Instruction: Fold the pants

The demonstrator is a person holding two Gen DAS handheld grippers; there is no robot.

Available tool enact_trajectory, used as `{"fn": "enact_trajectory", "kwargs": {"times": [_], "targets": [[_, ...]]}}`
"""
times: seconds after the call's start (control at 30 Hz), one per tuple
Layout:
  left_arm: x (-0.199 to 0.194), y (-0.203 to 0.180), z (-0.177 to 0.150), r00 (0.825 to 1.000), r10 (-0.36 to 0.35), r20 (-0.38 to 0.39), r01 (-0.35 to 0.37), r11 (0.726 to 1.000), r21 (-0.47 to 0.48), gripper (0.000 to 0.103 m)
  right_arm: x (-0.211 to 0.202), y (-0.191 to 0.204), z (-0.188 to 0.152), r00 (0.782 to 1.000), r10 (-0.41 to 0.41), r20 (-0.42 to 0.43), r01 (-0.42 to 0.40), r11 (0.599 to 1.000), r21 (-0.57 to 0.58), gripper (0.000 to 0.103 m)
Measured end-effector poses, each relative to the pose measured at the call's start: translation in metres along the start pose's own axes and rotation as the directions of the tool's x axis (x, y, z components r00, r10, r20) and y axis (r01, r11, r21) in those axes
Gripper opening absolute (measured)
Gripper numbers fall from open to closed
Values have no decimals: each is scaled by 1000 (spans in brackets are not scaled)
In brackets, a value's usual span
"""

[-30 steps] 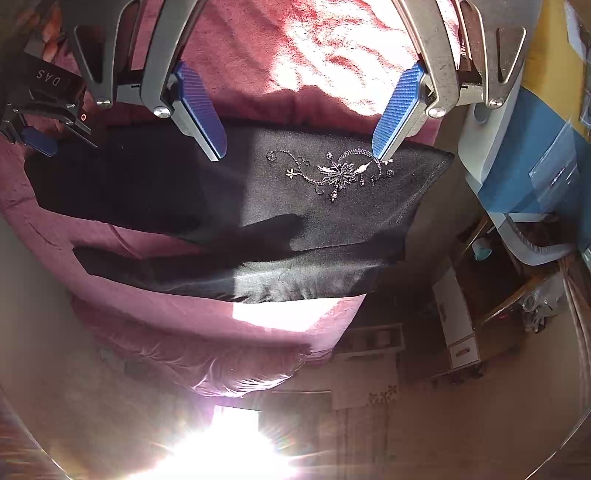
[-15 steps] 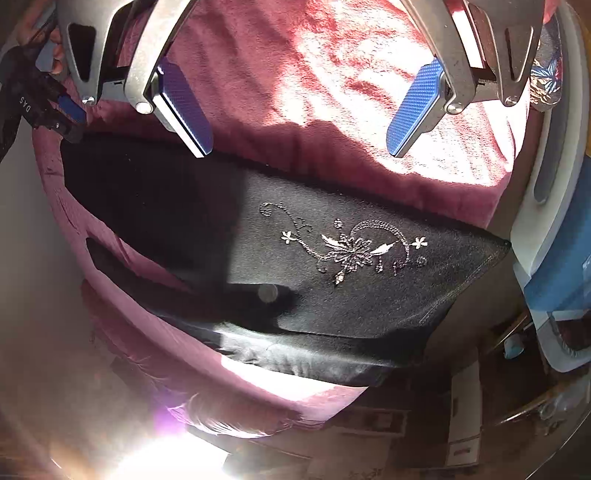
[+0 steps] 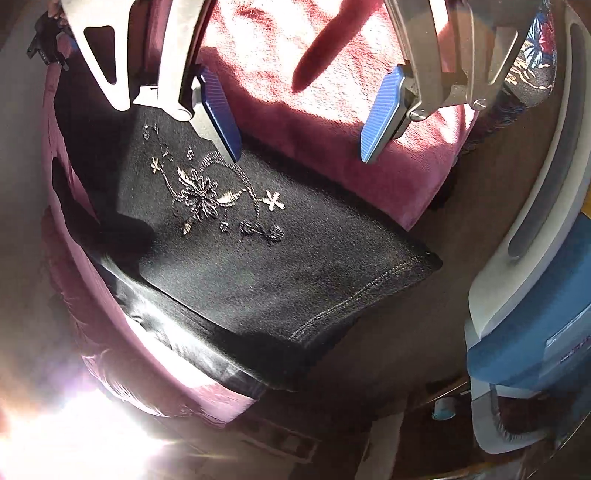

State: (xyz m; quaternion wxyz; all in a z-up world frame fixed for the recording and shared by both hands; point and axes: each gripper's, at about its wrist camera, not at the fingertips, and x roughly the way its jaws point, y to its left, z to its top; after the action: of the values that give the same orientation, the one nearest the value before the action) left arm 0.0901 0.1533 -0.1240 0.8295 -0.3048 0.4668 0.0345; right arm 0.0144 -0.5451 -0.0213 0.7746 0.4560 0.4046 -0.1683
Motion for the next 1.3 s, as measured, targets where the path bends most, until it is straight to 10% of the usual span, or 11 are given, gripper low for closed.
{"fn": "enact_trajectory", "kwargs": {"times": [0.33,0.5,0.9,1.3], "targets": [[14,26,38,993,101,-52,-107,989,-106,58,11,15,36,999,-39,15,39,999,-12,20],[10,33,50,992,124,-15,-125,985,-115,9,7,19,37,997,-75,19,76,995,-66,10],[-70,8,23,994,101,41,-102,995,23,7,-43,22,32,993,-66,97,79,988,-135,8],[-66,24,-17,957,247,-153,-238,968,75,20,-61,-50,14,984,-174,31,176,981,-77,13]]}}
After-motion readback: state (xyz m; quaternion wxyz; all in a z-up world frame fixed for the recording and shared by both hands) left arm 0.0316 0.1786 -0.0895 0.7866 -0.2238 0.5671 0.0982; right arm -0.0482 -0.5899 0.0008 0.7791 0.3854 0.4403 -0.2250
